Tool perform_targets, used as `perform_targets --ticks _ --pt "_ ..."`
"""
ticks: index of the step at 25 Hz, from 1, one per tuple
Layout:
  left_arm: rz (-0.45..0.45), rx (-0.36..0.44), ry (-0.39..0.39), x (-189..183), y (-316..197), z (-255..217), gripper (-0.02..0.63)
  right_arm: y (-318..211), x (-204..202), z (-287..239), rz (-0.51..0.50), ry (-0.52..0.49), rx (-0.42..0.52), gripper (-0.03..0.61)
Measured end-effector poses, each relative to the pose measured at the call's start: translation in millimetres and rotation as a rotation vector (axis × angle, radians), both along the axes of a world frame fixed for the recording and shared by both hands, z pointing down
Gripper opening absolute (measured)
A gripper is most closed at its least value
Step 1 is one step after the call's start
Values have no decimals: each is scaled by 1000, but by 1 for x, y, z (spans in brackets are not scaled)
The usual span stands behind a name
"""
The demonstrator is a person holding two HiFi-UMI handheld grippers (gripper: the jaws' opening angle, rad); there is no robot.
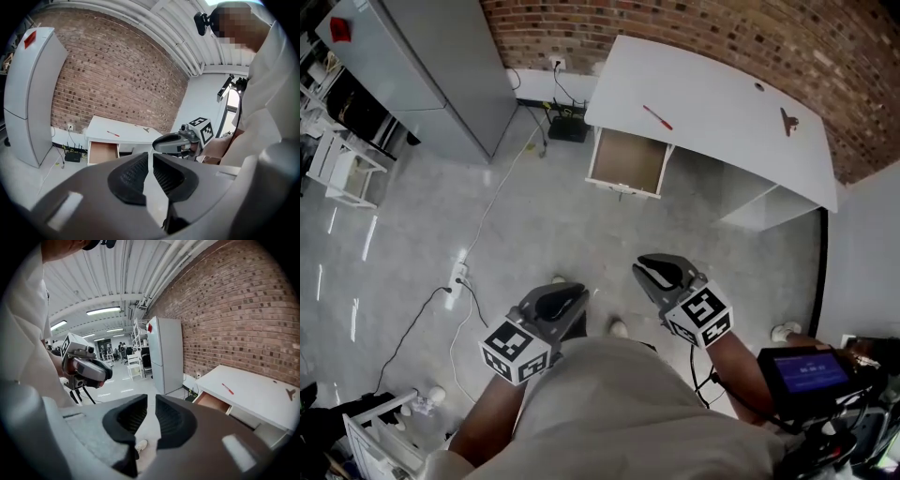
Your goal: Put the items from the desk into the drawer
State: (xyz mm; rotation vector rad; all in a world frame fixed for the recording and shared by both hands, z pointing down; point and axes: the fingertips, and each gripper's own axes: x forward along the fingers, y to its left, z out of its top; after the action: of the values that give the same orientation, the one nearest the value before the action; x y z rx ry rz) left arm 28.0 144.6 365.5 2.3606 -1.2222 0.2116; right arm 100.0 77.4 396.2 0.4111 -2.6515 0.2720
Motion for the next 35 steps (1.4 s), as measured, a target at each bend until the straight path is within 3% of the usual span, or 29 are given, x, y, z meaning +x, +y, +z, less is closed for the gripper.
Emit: perform_targets --ticks 13,17,25,35 --pt "242 4 -15 -114 -122 5 8 -155 -93 11 250 64 54 40" --pt "213 -17 23 -127 -150 15 6 -206 -88 34 254 158 58 40" --pt "156 -56 51 -122 -237 22 6 -377 -53 85 284 316 102 40" --pt "81 -117 27 -106 -324 34 6 -517 -31 180 241 472 8 40"
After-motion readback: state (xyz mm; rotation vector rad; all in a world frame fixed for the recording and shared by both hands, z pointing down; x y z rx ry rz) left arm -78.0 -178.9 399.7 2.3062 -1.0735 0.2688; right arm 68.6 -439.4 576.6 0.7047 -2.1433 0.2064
